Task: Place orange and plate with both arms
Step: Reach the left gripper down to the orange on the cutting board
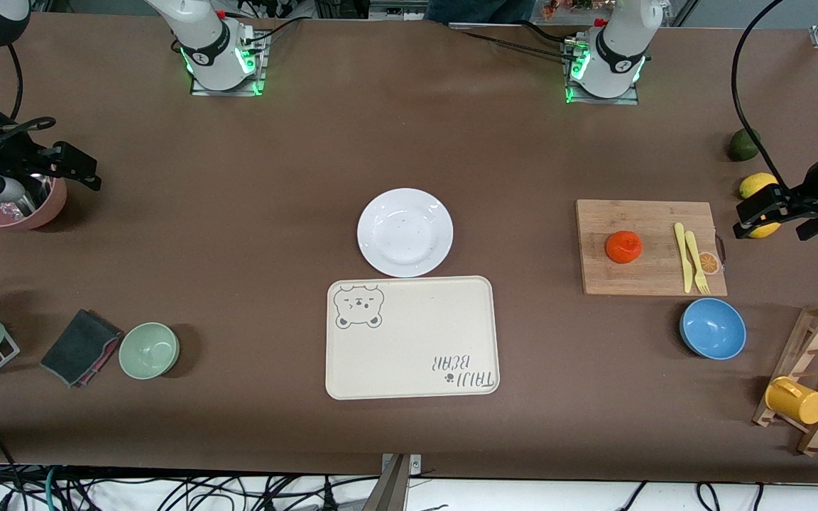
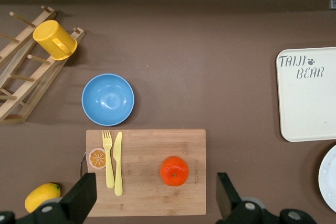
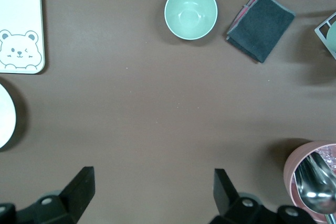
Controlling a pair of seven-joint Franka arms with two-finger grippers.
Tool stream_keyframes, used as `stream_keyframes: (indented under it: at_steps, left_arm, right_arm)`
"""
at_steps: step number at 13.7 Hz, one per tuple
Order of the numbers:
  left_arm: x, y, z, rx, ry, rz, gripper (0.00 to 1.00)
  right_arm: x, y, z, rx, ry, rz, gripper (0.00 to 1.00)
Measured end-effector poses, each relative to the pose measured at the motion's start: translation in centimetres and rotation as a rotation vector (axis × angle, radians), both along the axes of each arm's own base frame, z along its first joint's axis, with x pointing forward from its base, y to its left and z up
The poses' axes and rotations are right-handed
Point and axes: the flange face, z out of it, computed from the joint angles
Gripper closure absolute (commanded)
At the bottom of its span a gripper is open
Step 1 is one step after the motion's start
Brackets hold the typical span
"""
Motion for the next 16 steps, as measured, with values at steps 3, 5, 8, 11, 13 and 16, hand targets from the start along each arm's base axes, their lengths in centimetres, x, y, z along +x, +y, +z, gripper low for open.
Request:
stream_keyframes:
  at_steps: [3,5,8,11,13,16]
  left_arm:
    - [0.0,-0.1,0.0,0.0,0.0,-0.002,0.0]
    - [0.2,-0.3,-0.4,-0.001,0.006,-0.006,0.0]
    - [1.0,-0.6,-2.6,-0.016,0.043,-0.008,0.0]
    - [2.5,-1.4,-6.9,-0.028,0.109,-0.022,0.0]
    - [3.2,-2.3,-11.7,-0.011,0.187,-0.045,0.0]
    - [3.6,-3.1,-20.3,0.0,0.275,-0.064,0.0]
  right_arm:
    - [0.0,0.0,0.0,0.0,0.0,0.0,0.0]
    - [0.0,0.0,0.0,0.0,0.0,0.0,0.0]
    - [0.0,0.0,0.0,0.0,0.002,0.0,0.0]
    - [0.0,0.0,0.0,0.0,0.002,0.0,0.0]
    - [0.0,0.0,0.0,0.0,0.002,0.0,0.0]
    - [0.0,0.0,-0.1,0.0,0.002,0.0,0.0]
